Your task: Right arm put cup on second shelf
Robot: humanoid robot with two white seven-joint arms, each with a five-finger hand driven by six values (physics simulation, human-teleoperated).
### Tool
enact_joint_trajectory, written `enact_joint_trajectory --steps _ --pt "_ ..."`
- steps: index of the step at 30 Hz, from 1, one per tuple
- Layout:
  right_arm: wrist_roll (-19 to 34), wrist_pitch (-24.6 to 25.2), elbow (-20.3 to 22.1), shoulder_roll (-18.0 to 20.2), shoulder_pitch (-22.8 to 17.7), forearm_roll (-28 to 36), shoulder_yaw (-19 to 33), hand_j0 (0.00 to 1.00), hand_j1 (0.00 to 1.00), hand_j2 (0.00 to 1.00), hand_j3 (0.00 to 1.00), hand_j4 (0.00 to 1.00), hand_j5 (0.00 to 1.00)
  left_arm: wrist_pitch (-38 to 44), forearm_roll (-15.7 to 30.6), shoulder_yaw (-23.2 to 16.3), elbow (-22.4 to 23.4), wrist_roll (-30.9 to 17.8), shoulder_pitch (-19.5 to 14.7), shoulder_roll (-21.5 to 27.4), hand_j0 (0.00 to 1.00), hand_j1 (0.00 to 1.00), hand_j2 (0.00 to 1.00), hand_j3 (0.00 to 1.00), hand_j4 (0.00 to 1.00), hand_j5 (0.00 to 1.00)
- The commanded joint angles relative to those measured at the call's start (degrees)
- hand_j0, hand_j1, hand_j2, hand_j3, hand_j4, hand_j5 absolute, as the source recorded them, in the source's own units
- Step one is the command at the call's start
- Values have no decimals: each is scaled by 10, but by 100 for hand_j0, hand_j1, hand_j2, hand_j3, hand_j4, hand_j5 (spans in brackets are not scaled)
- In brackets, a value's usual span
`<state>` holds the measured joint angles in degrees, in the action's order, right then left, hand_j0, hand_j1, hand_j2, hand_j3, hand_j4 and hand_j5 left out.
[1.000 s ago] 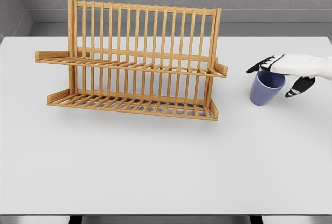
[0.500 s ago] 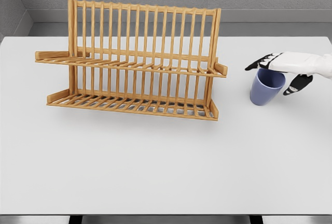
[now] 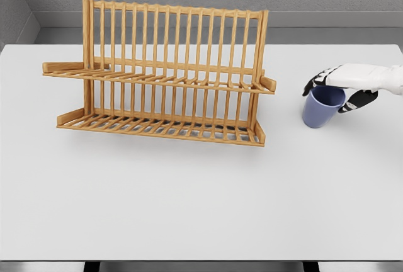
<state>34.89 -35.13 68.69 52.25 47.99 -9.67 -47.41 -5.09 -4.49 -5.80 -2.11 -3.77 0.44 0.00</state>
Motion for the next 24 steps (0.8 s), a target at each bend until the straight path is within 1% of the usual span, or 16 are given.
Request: enact_joint_trajectory --steps 1,12,21,24 --pt "1 1 1 0 0 3 0 66 66 66 66 66 66 0 0 0 0 0 0 0 100 100 100 100 100 100" --pt "1 1 5 7 21 3 7 66 66 66 66 66 66 0 0 0 0 0 0 0 100 100 100 100 100 100" --pt "1 1 5 7 52 4 8 67 67 67 67 67 67 0 0 0 0 0 0 0 100 100 100 100 100 100" --pt "1 1 11 8 62 4 8 67 67 67 67 67 67 0 0 0 0 0 0 0 100 100 100 100 100 100"
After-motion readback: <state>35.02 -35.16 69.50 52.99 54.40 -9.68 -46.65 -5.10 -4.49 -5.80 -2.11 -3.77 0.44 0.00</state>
